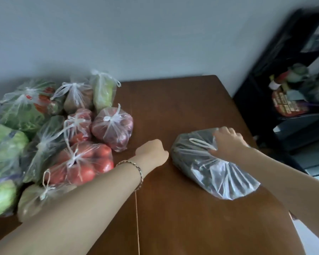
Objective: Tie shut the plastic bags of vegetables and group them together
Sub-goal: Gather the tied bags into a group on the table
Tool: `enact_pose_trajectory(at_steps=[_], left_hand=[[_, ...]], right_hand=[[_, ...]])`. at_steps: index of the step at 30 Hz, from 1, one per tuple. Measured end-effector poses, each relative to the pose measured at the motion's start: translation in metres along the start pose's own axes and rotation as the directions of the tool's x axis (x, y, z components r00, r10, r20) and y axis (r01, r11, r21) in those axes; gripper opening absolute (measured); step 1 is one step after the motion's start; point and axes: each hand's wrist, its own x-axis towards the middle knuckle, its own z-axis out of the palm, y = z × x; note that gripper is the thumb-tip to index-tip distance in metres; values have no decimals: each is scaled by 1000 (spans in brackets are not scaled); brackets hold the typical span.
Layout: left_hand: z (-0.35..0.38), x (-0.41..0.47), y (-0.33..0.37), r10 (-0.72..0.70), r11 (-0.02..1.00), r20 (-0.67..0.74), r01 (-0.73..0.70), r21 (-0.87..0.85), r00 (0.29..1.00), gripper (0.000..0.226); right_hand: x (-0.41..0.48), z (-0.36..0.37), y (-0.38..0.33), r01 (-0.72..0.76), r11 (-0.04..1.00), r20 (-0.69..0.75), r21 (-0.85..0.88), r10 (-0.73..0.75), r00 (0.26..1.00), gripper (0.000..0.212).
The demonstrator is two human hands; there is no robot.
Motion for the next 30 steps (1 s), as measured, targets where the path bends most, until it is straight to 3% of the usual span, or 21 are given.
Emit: enact_pose_trajectory(at_steps=[3,6,11,13,17,19,23,25,30], left_hand=[[10,11,46,-10,999,6,11,-38,1000,28],[17,19,82,-24,998,9,25,-55,1000,25],[18,28,100,-58,997,-4,58,-53,998,23],[17,33,102,-82,996,-9,82,-43,997,23],[17,42,105,-110,994,1,110,-9,994,23],[16,47,107,-109,994,2,109,-3,994,24],[10,56,101,-111,994,-3,111,-18,994,22],[3,59,92,-123,992,-10,123,-29,992,23],[-12,72,58,-163,986,-31,161,-46,986,24]], right_hand=[[6,13,51,-25,998,184,-61,36,982,68],[12,31,81,128,991,286,27,-130,949,53],[22,33,81,296,952,172,74,-304,937,33],[26,34,88,301,927,108,223,-330,938,17],[25,53,100,155,808,64,568,-231,971,29],[30,56,98,99,816,108,570,-194,975,21],[48,38,94,92,908,282,408,-221,933,10],[52,25,89,122,907,332,404,-269,904,20],[64,-9,55,166,792,201,588,-341,918,39]])
